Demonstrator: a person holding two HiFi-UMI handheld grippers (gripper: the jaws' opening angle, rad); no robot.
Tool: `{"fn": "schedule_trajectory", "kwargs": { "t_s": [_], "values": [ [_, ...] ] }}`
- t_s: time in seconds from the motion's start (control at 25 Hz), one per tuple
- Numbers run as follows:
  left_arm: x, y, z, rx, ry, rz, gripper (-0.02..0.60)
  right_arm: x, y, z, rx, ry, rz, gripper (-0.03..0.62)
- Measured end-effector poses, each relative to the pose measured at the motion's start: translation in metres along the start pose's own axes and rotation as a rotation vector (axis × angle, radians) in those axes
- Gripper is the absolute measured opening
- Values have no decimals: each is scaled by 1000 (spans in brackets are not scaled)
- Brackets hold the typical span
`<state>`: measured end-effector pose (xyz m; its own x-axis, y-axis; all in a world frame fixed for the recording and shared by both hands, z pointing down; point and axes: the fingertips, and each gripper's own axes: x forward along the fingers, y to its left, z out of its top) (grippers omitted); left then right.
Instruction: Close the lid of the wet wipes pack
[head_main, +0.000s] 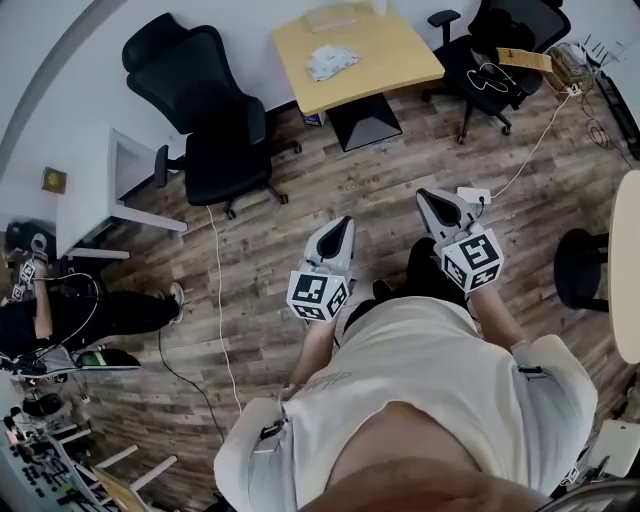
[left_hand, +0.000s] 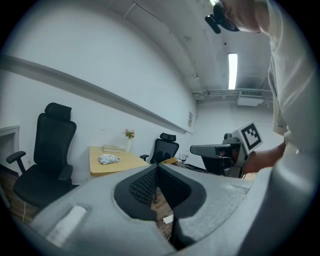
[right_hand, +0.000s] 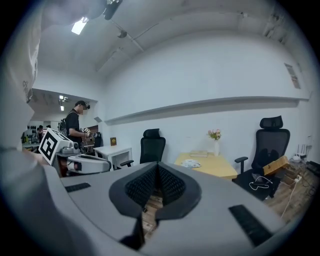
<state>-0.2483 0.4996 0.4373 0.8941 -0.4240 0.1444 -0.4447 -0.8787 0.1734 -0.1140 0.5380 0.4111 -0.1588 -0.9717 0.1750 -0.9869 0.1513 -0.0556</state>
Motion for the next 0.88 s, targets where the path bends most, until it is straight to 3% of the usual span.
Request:
{"fn": "schedule_trajectory", "kwargs": {
  "t_s": [0.4,0.64,0.88],
  "values": [
    [20,18,-12,-21,23,12,15,22,-3,-6,-14,25,33,2],
    [35,27,-3,-13,40,33,15,55,-15,-11,35,49,76,2],
    [59,50,3,-17,91,30,15,100,-26,15,22,-11,103,2]
  ]
}}
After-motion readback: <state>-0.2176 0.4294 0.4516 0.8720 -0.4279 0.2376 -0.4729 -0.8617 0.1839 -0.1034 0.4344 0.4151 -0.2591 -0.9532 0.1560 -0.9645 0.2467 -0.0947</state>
